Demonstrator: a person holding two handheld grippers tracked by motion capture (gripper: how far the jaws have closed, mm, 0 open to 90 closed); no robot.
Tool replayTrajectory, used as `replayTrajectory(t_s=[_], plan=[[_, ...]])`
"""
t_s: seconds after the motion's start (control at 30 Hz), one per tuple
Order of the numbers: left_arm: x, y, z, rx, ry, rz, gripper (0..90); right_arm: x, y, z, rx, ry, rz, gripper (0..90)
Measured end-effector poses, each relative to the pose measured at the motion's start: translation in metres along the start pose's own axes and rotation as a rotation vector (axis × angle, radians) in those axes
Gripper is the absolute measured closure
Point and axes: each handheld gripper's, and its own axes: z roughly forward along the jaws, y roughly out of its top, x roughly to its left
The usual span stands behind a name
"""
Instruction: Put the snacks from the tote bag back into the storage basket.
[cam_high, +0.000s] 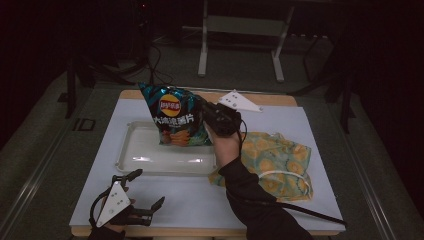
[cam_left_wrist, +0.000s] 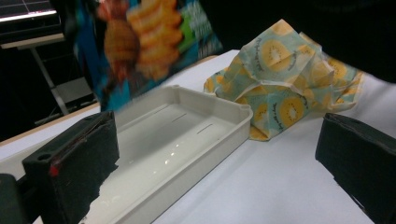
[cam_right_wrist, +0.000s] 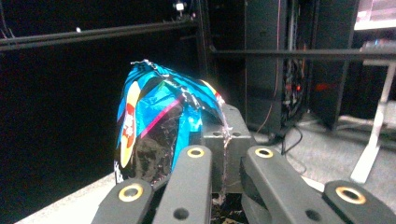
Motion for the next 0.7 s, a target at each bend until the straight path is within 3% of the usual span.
replayTrajectory(t_s=[0.13,0.47,0.7], plan=[[0.000,0.000,0.000,0.000,-0.002,0.002,0.0,0.000,-0.020,0.008,0.022,-0.003,0.060,90.0],[-0.001,0.000,0.001,0.003,-0.012,0.004,0.0,0.002,-0.061,0.025,0.099,-0.028,0.103,90.0],[-0.001,-0.001,0.001,0.006,-0.017,0.010,0.0,0.003,-0.074,0.032,0.140,-0.021,0.104,90.0]])
